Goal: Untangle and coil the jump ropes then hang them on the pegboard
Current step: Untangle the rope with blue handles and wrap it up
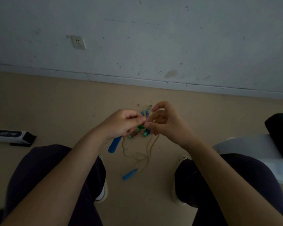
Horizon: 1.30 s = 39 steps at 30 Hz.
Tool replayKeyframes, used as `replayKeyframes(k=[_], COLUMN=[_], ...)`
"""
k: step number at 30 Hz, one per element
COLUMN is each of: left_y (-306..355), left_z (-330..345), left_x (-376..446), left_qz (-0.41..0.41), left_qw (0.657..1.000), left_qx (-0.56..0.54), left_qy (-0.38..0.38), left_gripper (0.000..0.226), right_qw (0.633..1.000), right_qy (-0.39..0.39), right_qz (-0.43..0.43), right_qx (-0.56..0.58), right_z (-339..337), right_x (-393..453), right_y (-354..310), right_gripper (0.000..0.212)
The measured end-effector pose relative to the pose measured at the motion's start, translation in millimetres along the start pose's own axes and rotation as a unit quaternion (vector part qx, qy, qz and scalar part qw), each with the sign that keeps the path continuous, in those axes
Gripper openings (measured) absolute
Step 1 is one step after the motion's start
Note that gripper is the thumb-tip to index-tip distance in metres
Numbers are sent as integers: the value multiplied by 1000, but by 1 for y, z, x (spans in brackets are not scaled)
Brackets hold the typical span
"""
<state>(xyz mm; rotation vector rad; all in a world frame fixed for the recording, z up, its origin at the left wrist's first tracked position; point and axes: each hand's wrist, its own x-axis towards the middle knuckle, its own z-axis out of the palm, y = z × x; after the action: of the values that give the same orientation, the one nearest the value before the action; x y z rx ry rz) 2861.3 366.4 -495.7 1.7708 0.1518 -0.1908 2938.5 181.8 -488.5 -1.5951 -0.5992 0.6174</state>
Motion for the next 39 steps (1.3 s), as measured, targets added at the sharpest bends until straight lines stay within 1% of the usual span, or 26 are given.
replayKeyframes(k=[2,3,4,6,7,10,13,14,15,17,19,20,22,24,26,28,30,33,35,36,37,39], left_y=[2,2,2,2,1,1,2,4,6,7,6,5,2,0,0,0,2,2,0,0,-1,-2], left_z=[0,-1,-3,-4,-3,2,2,-1,-6,-22,-38,-44,-43,-29,-12,-3,-4,-12,-16,-16,-16,-11], left_x=[1,1,1,1,1,0,0,-2,-3,-7,-12,-13,-14,-11,-7,-4,-2,-1,0,0,0,0], left_qz=[-4,-5,-6,-4,-3,5,14,12,10,4,-1,-3,-12,-22,-16,-6,-6,-2,-5,-5,-4,-1], left_qw=[1000,1000,1000,1000,1000,1000,1000,1000,1000,1000,998,998,998,998,999,999,999,1000,999,999,999,998], left_qx=[-8,-11,-15,-23,-25,-24,11,13,13,24,42,45,48,50,47,41,36,28,20,20,25,35], left_qy=[-6,-4,-1,6,7,-5,-18,-15,-8,19,46,47,28,0,-19,-22,-17,8,32,39,43,42], left_gripper=[27,28,28,27,25,22,24,22,25,39,31,26,22,20,19,22,22,18,20,20,20,19], right_qw=[1000,999,998,994,993,996,993,991,989,988,989,990,993,997,996,993,991,985,984,984,986,994], right_qy=[-3,2,10,12,5,-21,-25,-18,-6,30,59,66,46,-9,-46,-56,-37,37,90,102,98,44], right_qz=[-3,-8,-15,-32,-35,-21,-22,-25,-27,-25,-32,-40,-45,-33,-13,-10,-14,-30,-27,-25,-22,-18], right_qx=[-14,-39,-66,-107,-110,-78,-116,-132,-144,-151,-131,-120,-95,-62,-70,-100,-128,-167,-149,-140,-131,-96], right_z=[-1,-4,-7,-9,-9,-3,0,-1,-4,-13,-21,-24,-25,-18,-8,0,-1,-14,-24,-26,-26,-22], right_x=[0,0,1,1,1,0,0,0,1,1,0,0,0,0,0,0,0,1,2,2,2,1], right_y=[-1,-1,-1,-1,-1,1,0,-1,-2,-5,-6,-7,-8,-5,0,3,1,-6,-6,-6,-7,-7], right_gripper=[61,63,61,43,37,33,28,25,23,20,19,20,22,21,22,24,20,14,9,11,12,11])
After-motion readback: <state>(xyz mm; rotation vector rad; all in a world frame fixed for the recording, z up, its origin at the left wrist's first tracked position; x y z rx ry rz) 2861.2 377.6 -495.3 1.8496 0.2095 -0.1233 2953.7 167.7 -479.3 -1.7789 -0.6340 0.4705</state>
